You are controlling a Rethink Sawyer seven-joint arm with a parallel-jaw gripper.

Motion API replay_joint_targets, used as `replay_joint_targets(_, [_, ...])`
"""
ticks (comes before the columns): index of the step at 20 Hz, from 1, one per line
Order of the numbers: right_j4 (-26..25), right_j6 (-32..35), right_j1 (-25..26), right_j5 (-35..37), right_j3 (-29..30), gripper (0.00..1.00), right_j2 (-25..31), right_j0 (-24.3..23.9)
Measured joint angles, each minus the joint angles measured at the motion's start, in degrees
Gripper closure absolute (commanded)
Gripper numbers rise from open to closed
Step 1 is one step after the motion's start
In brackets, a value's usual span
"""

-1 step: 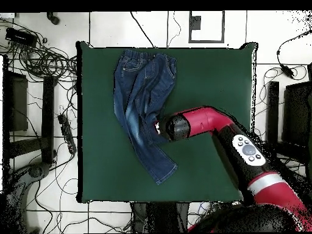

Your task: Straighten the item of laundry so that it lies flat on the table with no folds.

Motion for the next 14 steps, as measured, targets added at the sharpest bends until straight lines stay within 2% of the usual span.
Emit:
replay_joint_targets(5, [-1.37, 0.00, -1.63, -2.59, -0.29, 0.00, -4.38, 4.95])
replay_joint_targets(12, [-0.62, -0.01, -2.21, -4.90, -0.27, 0.00, -7.21, 7.29])
replay_joint_targets(13, [-0.10, 0.00, -2.15, -4.99, -0.25, 1.00, -7.38, 7.31])
replay_joint_targets(14, [-0.01, 0.00, -2.13, -4.99, -0.24, 1.00, -7.38, 7.32])
